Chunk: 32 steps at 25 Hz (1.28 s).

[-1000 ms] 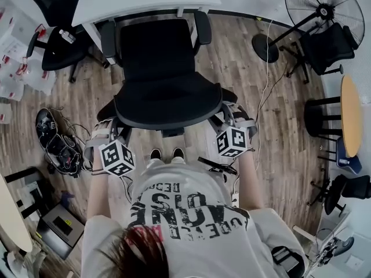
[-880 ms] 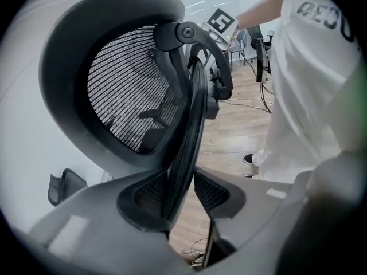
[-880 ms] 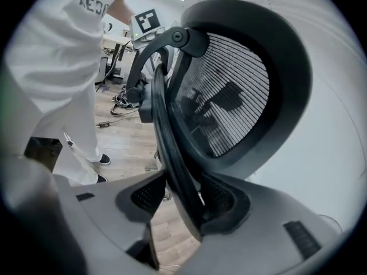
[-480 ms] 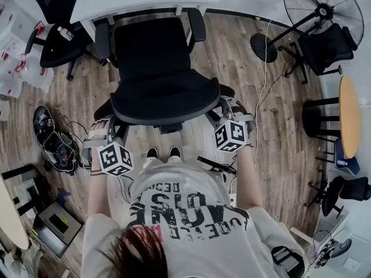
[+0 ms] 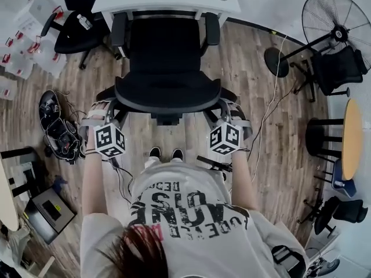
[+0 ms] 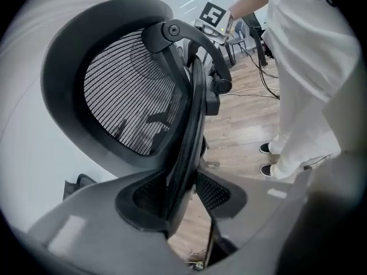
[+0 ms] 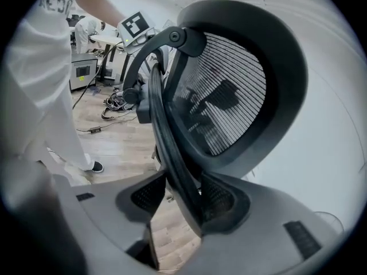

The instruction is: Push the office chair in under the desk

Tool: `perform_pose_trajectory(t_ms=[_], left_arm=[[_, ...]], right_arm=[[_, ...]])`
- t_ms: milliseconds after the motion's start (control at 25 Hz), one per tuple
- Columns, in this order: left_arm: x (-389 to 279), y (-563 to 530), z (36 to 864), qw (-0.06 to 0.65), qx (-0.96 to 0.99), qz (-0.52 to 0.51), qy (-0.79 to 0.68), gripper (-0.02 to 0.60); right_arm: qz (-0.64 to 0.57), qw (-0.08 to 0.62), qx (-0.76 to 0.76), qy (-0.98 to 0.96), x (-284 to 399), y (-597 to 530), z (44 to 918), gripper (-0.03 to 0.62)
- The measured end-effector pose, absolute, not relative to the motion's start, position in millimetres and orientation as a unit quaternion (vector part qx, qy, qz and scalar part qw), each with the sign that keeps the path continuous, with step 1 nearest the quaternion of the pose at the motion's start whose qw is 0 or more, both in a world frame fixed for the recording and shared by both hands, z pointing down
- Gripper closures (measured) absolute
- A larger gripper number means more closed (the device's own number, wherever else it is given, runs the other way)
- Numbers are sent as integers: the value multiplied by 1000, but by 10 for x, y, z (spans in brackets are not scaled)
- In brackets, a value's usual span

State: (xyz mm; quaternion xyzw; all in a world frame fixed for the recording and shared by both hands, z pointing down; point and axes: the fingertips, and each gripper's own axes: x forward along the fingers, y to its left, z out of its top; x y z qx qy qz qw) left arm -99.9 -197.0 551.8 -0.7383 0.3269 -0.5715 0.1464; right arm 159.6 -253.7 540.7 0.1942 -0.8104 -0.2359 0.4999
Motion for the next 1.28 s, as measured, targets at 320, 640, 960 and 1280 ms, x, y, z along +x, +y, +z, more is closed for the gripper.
perform_pose_trajectory(t_ms=[320, 640, 960, 1280], left_arm=[[-1151, -2036, 5499, 157, -738, -571, 324, 414], [-1236, -2160, 5505, 173, -740, -565, 321, 413], [-1260, -2316, 5512, 180, -739, -562, 325, 413], [-1400, -2457, 5501, 183, -739, -561, 325, 411]], right_arm=[[-217, 508, 199, -809, 1447, -2586, 5402, 402], [-214, 507, 205, -809, 1372, -2680, 5407, 402], [-205, 512, 203, -810, 1330, -2902, 5424, 402], [-207, 507, 205, -811, 1193, -3006, 5411, 402]])
